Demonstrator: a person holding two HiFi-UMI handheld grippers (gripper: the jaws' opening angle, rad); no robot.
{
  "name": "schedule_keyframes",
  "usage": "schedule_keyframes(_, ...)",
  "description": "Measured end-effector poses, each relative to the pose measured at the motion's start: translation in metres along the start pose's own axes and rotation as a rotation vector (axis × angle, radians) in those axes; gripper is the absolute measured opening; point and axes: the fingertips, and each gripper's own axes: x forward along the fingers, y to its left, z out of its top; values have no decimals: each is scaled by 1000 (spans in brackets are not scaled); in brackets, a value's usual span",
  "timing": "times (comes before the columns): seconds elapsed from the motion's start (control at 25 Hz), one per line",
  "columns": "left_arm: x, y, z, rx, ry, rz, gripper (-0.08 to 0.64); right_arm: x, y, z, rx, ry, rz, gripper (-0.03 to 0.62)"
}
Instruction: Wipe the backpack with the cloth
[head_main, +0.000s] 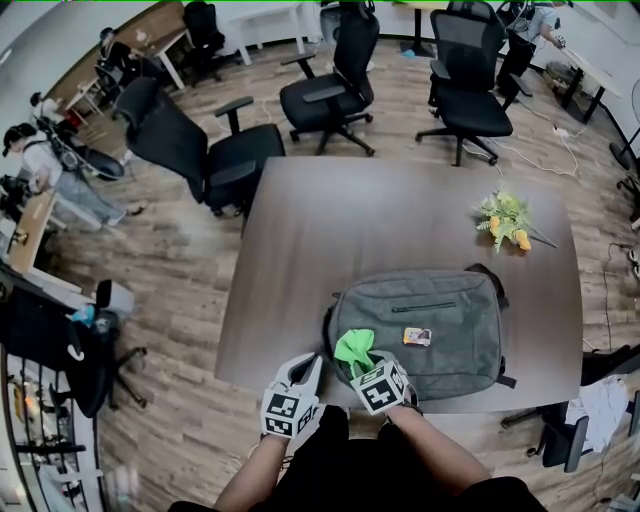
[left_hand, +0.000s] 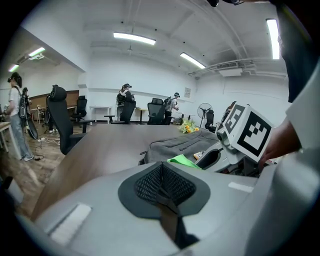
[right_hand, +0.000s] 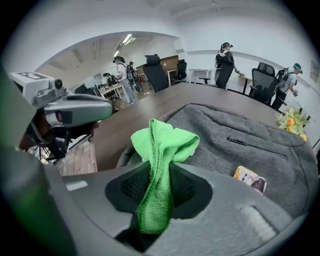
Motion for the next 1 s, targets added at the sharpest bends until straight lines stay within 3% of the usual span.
schedule_keyframes(1.0,46,-73,25,119,0,-210,20,-62,-104,-60,61,89,-300,109)
